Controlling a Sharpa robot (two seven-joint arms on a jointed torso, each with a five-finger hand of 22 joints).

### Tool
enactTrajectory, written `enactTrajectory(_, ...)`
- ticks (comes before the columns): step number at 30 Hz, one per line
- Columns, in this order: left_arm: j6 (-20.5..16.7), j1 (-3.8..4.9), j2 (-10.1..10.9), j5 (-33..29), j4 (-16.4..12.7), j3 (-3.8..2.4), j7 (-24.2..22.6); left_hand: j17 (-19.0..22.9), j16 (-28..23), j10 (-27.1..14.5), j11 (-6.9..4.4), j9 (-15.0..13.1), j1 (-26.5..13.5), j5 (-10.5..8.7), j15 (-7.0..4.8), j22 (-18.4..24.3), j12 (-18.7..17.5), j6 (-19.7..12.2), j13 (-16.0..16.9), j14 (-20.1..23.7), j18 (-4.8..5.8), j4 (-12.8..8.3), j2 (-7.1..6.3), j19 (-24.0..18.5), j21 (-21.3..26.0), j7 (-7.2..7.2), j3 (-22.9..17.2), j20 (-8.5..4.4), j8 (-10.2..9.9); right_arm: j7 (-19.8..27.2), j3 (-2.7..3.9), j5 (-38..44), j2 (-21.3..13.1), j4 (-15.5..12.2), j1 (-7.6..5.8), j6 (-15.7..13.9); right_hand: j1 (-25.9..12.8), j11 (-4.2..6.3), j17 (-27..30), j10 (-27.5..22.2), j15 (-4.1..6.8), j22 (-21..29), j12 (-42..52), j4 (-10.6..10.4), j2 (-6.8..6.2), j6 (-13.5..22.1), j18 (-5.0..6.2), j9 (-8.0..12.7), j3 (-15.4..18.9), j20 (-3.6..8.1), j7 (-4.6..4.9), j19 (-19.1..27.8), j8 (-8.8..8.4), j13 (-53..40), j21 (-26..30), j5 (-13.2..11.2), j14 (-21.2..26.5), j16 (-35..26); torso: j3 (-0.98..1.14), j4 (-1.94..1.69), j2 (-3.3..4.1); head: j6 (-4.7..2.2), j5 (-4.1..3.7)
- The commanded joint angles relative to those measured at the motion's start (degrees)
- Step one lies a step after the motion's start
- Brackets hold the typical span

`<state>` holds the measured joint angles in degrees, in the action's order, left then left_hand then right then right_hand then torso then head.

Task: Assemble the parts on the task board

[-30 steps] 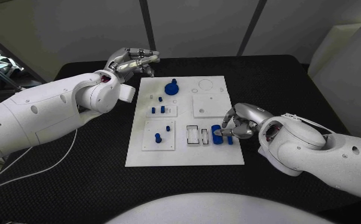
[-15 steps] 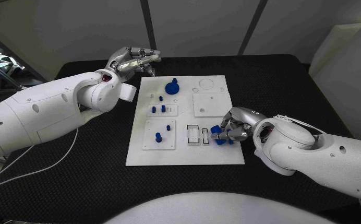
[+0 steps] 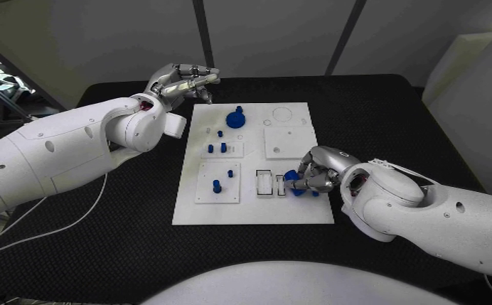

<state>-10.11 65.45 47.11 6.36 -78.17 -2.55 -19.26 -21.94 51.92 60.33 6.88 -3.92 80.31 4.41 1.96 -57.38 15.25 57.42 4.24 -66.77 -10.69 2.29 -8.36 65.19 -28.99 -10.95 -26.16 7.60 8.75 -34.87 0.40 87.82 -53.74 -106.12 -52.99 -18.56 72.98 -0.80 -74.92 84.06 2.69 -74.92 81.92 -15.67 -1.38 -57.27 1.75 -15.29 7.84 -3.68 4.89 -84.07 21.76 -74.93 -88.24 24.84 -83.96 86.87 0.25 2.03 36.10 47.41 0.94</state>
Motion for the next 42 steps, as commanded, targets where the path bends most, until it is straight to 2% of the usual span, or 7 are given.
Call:
enactTrajectory(1, 0.6, 0.08, 0.1, 0.1, -0.1, -0.03, -0.2, 0.1, -0.3, -0.4, 0.07, 0.1, 0.0, -0.12, 0.01, 0.1, 0.3, -0.2, -0.1, 0.3, 0.26, -0.1, 0.35, -0.1, 0.4, -0.17, 0.4, -0.13, 0.2, -2.3, -0.46, -0.1, -0.6, 0.1, 0.5, -5.8, 2.0, 0.69, -8.7, 0.6, 0.71, -13.3, 0.5, 0.0, 0.97, -0.8, -1.19, -0.8, -0.5, 0.39, -0.52, -4.3, 0.74, -6.5, -0.3, 2.5, -4.8, 0.4, 0.04, 0.05, 0.0, -0.06, 0.07)
enactTrajectory(7, 0.7, 0.06, 0.0, 0.1, -0.1, -0.03, -0.1, 0.1, -0.3, -0.5, 0.07, 0.1, 0.0, -0.1, 0.02, 0.2, 0.3, -0.3, -0.1, 0.3, 0.26, 0.0, 0.39, -0.1, 0.4, -0.17, 0.4, -0.12, 0.2, 1.7, -0.45, -4.3, -1.8, -1.1, 0.51, -13.1, 3.3, 1.0, -8.8, 0.8, 1.0, -13.5, 0.4, 0.0, 1.13, -1.0, -1.24, -1.4, -0.6, 0.71, -0.81, -4.5, 1.01, -6.7, -0.5, 5.1, -4.8, 0.4, -0.08, 0.02, -0.08, -0.2, 0.02)
enactTrajectory(12, 0.8, 0.05, 0.0, 0.1, 0.1, -0.02, 0.0, 0.2, -0.3, -0.5, 0.06, 0.1, 0.1, -0.08, 0.02, 0.2, 0.3, -0.3, -0.1, 0.3, 0.25, -0.1, 0.43, -0.1, 0.5, -0.17, 0.3, -0.12, 0.2, 4.7, -0.43, -9.2, -2.2, -2.1, 0.5, -14.4, 3.2, 1.0, -8.7, 0.7, 1.02, -13.4, 0.3, -0.4, 1.29, -1.0, -1.23, -1.5, -0.5, 0.75, -0.8, -4.5, 1.01, -6.5, -0.4, 5.4, -4.8, 0.3, 0.01, -0.01, -0.02, -0.4, 0.13)
enactTrajectory(18, 0.8, 0.05, 0.0, 0.1, 0.1, -0.01, 0.0, 0.2, -0.3, -0.6, 0.05, 0.1, 0.2, -0.05, 0.0, 0.2, 0.4, -0.3, -0.1, 0.3, 0.24, -0.2, 0.5, -0.1, 0.5, -0.16, 0.3, -0.13, 0.2, 6.2, -0.39, -11.6, -2.1, -3.2, 0.46, -15.4, 3.2, 1.03, -8.7, 0.8, 1.04, -13.5, 0.4, -0.5, 1.45, -1.0, -1.25, -1.6, -0.5, 0.78, -0.84, -4.5, 1.03, -6.8, -0.5, 5.6, -4.8, 0.4, -0.09, -0.05, -0.04, -0.61, 0.22)
enactTrajectory(21, 0.8, 0.05, 0.0, 0.1, 0.1, 0.0, 0.0, 0.2, -0.3, -0.6, 0.05, 0.1, 0.2, -0.05, 0.0, 0.2, 0.4, -0.3, -0.1, 0.3, 0.24, -0.2, 0.5, -0.1, 0.5, -0.16, 0.3, -0.13, 0.2, 6.3, -0.36, -12.0, -1.5, -3.5, 0.44, -14.8, 3.0, 1.04, -8.8, 0.9, 1.06, -13.5, 0.4, -0.7, 1.43, -1.1, -1.25, -1.7, -0.3, 0.81, -0.84, -4.5, 1.05, -6.8, -0.5, 5.7, -4.8, 0.4, -0.08, -0.09, -0.07, -0.63, 0.25)
enactTrajectory(29, 0.9, 0.06, -0.2, 0.1, 0.1, 0.03, 0.1, 0.2, -0.3, -0.6, 0.05, 0.1, 0.2, -0.05, 0.0, 0.2, 0.4, -0.3, -0.1, 0.3, 0.24, -0.2, 0.5, -0.1, 0.5, -0.16, 0.3, -0.13, 0.2, 4.3, -0.31, -12.9, 1.3, -2.7, 0.39, -8.4, 0.6, 1.12, -8.6, 0.9, 1.12, -13.5, 0.1, -1.0, 1.85, -1.6, -1.23, -2.3, 1.0, 0.87, -0.98, -4.4, 1.18, -6.7, -0.4, 4.9, -4.8, 0.3, -0.11, -0.06, 0.02, -0.71, 0.22)
enactTrajectory(42, 1.1, 0.08, -0.2, 0.1, -0.1, 0.07, 0.4, 0.3, -0.3, -0.6, 0.07, 0.1, 0.2, -0.05, 0.0, 0.2, 0.4, -0.4, -0.1, 0.4, 0.23, -0.2, 0.49, -0.1, 0.5, -0.18, 0.3, -0.13, 0.2, 0.7, -0.26, -11.7, 4.7, -0.2, 0.33, -6.9, -0.5, 1.57, -8.7, 1.2, 1.46, -13.5, 0.3, -0.9, 2.09, -2.7, -1.25, -3.2, 1.9, 1.13, -1.54, -4.5, 1.9, -7.1, -0.5, 4.5, -4.8, 0.3, -0.07, -0.16, 0.09, -0.89, 0.82)
